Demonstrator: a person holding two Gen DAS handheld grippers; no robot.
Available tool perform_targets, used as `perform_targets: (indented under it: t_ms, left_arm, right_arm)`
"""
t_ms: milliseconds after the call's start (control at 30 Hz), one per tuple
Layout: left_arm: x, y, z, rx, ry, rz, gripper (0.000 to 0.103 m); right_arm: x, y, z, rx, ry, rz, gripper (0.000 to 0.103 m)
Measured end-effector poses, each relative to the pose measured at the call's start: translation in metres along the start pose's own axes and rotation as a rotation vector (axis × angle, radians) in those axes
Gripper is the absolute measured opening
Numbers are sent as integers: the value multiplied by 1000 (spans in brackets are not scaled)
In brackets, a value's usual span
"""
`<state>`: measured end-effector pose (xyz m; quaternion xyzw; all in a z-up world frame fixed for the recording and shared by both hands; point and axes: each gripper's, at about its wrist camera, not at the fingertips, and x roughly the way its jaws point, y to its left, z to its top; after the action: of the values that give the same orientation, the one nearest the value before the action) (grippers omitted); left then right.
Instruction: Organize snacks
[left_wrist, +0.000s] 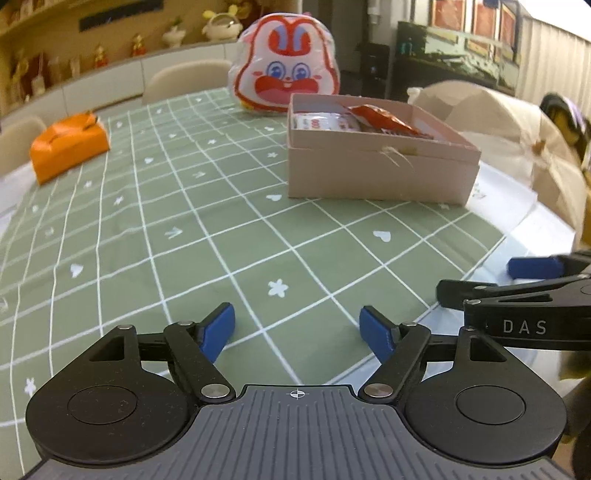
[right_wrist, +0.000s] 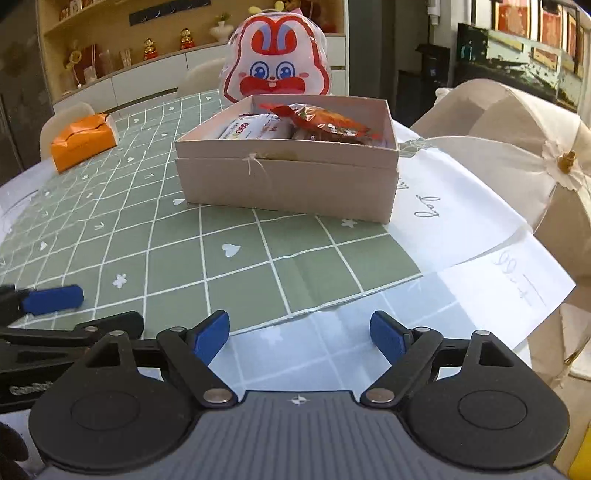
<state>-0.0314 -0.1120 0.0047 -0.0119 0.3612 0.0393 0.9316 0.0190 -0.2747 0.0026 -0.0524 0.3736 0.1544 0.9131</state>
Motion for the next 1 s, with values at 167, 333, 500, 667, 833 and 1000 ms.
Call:
perform_targets:
  t_ms: [167, 333, 500, 667, 833, 1000]
  left_arm:
    - [9, -11, 4, -5, -7, 1, 84]
    - [12, -17, 5, -31, -14, 33, 85]
    - [11, -20, 4, -48, -22, 56, 85]
    - [11, -20, 5, -63, -15, 67, 85]
    - [11, -22, 6, -77, -5, 79, 85]
    - [11, -22, 6, -82, -4, 86, 85]
  right_arm:
    - [4, -16, 0, 23, -18, -38, 91]
    - [9, -29, 0, 15, -28, -36, 97]
    - [11, -32, 1, 6, -25, -27, 100]
    - [13, -33, 3, -1, -27, -18, 101]
    - [14, -34, 3, -8, -30, -7, 102]
    - [15, -35, 4, -16, -29, 0, 102]
